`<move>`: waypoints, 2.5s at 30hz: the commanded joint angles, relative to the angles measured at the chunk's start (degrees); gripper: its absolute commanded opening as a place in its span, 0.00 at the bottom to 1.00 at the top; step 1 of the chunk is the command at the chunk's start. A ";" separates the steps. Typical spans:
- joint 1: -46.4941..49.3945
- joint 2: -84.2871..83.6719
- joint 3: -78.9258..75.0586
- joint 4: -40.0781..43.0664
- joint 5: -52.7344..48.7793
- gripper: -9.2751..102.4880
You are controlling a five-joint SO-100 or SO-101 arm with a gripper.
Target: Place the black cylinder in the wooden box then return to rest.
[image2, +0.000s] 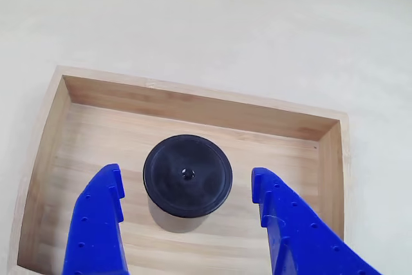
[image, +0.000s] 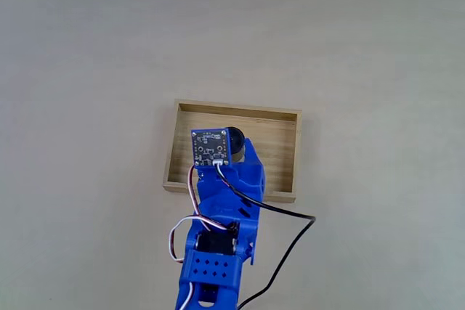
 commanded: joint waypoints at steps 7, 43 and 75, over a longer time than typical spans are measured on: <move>1.49 -17.93 -0.79 14.94 -7.65 0.25; 0.88 -78.40 35.60 52.65 -16.08 0.08; -1.58 -78.49 41.13 67.15 -18.11 0.08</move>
